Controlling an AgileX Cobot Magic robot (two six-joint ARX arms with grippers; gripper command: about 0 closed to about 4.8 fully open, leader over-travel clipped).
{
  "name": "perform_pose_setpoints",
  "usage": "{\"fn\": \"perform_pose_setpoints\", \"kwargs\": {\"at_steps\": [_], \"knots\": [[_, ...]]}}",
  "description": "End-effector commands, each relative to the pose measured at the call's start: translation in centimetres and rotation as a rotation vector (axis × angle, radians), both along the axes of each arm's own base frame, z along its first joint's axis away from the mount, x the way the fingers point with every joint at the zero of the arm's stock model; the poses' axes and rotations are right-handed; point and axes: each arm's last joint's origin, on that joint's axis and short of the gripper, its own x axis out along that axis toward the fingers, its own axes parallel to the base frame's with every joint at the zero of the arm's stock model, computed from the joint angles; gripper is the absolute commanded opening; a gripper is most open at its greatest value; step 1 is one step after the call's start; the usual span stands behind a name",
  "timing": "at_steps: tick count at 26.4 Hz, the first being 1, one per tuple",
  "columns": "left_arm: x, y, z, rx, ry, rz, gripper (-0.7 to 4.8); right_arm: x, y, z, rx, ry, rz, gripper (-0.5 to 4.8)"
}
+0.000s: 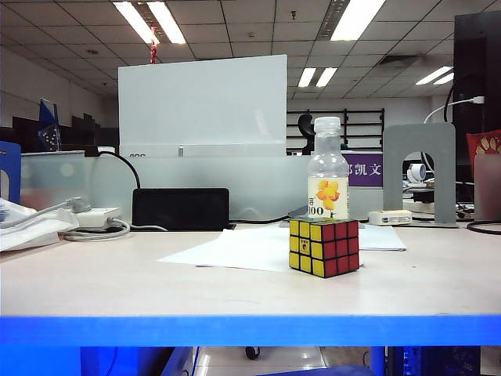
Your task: Rotate the Rubik's Cube so that the bottom side is facing up.
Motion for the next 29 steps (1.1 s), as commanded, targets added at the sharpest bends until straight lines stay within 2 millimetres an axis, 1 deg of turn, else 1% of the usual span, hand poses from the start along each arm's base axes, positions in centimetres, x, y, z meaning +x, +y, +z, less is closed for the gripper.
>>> {"fn": "perform_pose_setpoints", "kwargs": {"at_steps": [1, 6, 12, 15, 18, 21, 27, 28, 29], "knots": [[-0.02, -0.02, 0.1, -0.003, -0.008, -0.006, -0.01, 0.02, 0.0, 0.05, 0.001, -0.023, 0.001, -0.06], [-0.02, -0.02, 0.1, -0.004, -0.007, -0.006, -0.01, 0.03, 0.0, -0.08, 0.103, -0.01, 0.006, -0.06], [-0.02, -0.02, 0.06, -0.013, -0.003, -0.006, -0.05, 0.03, 0.0, -0.24, 0.109, 0.007, 0.006, -0.06], [-0.02, -0.02, 0.05, -0.059, -0.003, -0.005, -0.05, 0.03, 0.03, -0.25, 0.11, 0.009, 0.018, -0.06], [-0.02, -0.02, 0.03, -0.097, 0.0, -0.005, -0.05, 0.03, 0.17, -0.26, 0.11, 0.013, 0.065, -0.06], [-0.02, -0.12, 0.05, -0.102, -0.001, -0.04, -0.05, 0.02, 0.27, -0.2, 0.141, 0.013, 0.099, -0.06], [-0.09, -0.57, 0.15, -0.112, 0.005, -0.197, -0.01, -0.08, 0.38, 0.18, 0.202, 0.012, 0.141, -0.06], [-0.1, -0.58, 0.22, -0.129, 0.004, -0.2, 0.07, -0.12, 0.38, 0.37, 0.207, 0.01, 0.143, -0.06], [-0.11, -0.58, 0.27, -0.147, 0.004, -0.199, 0.34, -0.17, 0.4, 0.52, 0.21, 0.012, 0.147, -0.06]]}}
